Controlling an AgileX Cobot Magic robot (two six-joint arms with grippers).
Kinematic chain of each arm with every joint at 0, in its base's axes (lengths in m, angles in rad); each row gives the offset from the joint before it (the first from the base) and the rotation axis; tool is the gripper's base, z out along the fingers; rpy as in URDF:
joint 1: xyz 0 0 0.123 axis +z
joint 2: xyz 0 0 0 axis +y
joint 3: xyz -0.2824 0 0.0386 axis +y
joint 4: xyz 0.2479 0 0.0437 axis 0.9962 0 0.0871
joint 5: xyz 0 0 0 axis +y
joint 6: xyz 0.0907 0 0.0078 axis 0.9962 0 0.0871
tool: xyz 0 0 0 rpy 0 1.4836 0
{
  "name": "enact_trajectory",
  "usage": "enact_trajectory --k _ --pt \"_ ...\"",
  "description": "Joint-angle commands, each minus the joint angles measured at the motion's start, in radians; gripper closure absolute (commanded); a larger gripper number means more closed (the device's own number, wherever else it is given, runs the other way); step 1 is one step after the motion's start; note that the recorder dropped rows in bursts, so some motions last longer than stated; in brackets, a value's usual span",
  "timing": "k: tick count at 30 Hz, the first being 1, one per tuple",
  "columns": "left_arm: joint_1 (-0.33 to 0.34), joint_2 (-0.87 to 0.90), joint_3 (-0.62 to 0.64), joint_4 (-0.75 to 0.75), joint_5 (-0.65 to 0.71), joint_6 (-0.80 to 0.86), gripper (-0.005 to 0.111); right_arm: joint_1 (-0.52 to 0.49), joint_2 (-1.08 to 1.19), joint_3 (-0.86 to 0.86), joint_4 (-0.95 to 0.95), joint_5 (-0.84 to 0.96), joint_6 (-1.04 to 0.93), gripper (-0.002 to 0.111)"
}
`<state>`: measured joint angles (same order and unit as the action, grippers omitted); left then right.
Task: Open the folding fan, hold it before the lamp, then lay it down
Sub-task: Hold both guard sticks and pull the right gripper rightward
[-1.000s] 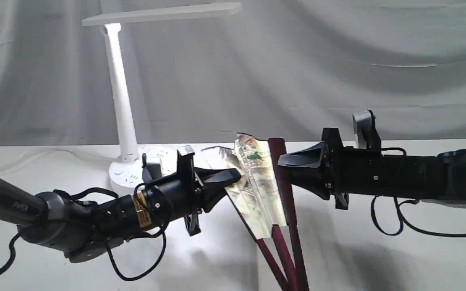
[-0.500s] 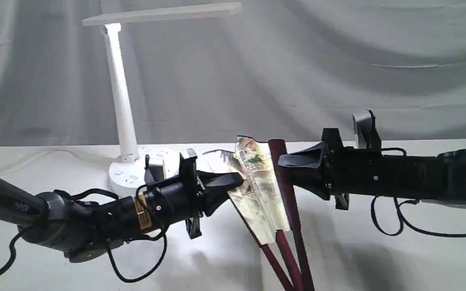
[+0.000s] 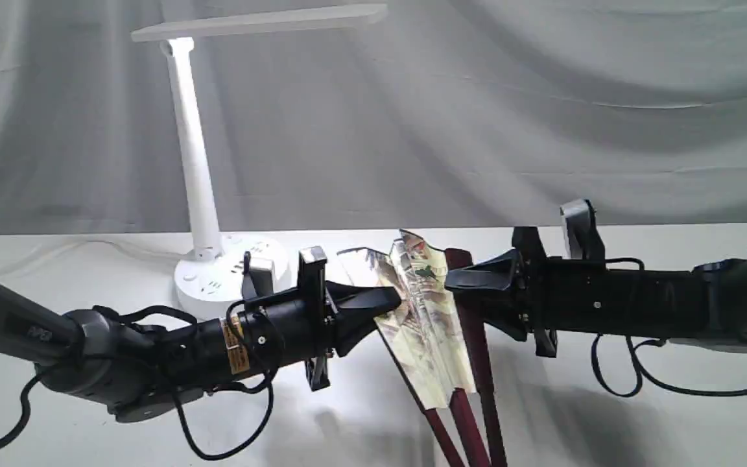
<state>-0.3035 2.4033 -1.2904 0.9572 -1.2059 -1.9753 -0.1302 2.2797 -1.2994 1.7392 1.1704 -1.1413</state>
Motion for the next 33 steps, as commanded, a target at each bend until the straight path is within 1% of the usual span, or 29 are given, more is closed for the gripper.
enact_trajectory --k 1,5,8,10,13,23,28,33 --pt "-0.004 -0.021 -0.007 0.0 -0.015 -0.012 0.107 0.001 -0.004 -0.007 0.005 0.011 -0.01 0.077" --pt "-0.004 -0.021 -0.007 0.01 -0.015 -0.012 0.107 0.001 -0.004 -0.007 0.005 0.017 -0.01 0.079" --pt "-0.004 -0.021 -0.007 0.024 -0.015 -0.012 0.107 -0.001 -0.004 -0.007 0.005 0.017 -0.019 0.085" --pt "-0.004 -0.021 -0.007 0.024 -0.015 -0.012 0.107 0.001 -0.004 -0.007 0.005 0.017 -0.051 0.093" --pt "-0.004 -0.021 -0.007 0.015 -0.015 -0.01 0.107 0.001 -0.004 -0.007 0.005 0.017 -0.062 0.109" --pt "-0.004 -0.021 -0.007 -0.146 -0.015 0.011 0.107 -0.006 -0.004 -0.007 0.005 0.024 -0.059 0.108" --pt "-0.027 -0.021 -0.007 -0.202 -0.015 0.017 0.107 -0.052 -0.004 -0.007 0.005 0.051 -0.033 0.108" --pt "-0.062 -0.021 -0.007 -0.303 -0.015 0.02 0.107 -0.109 -0.004 -0.005 0.005 0.051 -0.019 0.108"
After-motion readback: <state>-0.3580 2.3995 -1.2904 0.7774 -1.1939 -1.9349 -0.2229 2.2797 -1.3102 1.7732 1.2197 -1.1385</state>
